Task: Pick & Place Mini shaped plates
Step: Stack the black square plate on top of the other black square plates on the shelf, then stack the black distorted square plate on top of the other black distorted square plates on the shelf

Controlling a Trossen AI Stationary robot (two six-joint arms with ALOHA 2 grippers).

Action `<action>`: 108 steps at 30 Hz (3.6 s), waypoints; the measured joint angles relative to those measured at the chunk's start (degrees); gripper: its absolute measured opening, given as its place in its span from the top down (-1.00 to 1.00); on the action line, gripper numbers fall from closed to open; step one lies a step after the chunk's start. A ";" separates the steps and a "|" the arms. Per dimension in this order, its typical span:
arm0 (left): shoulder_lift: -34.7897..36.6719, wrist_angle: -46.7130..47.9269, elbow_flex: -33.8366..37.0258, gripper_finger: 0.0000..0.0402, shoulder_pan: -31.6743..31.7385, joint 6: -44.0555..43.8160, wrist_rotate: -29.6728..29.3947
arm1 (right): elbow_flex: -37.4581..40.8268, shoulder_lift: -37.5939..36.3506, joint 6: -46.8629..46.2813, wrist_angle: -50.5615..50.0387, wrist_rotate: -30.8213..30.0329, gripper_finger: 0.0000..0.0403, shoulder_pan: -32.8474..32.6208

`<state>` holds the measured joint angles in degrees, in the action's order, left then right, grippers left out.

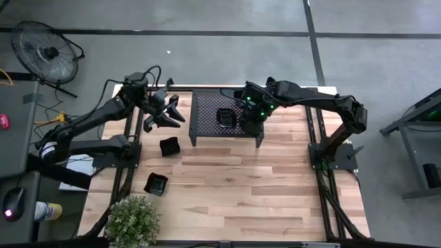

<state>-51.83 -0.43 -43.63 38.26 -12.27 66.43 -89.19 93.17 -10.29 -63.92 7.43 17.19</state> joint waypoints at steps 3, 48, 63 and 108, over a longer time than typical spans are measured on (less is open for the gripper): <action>0.00 -0.01 -0.61 0.29 0.00 -0.01 -0.04 | 0.00 0.14 -0.02 0.20 -0.64 1.00 0.00; 0.02 0.57 -0.99 0.29 0.00 0.00 0.07 | -0.02 -4.82 -7.39 -8.60 -2.96 1.00 -0.21; 0.02 0.53 -0.99 0.29 0.00 0.98 -0.06 | 0.00 -0.76 -7.51 -11.07 -2.61 1.00 -1.18; 0.00 0.42 -0.99 0.29 0.00 -0.07 -7.38 | 0.04 -12.69 -4.61 -0.19 -15.82 1.00 0.33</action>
<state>-51.83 -0.01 -44.62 38.26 -12.34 59.05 -89.14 80.47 -14.89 -64.11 -8.39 17.52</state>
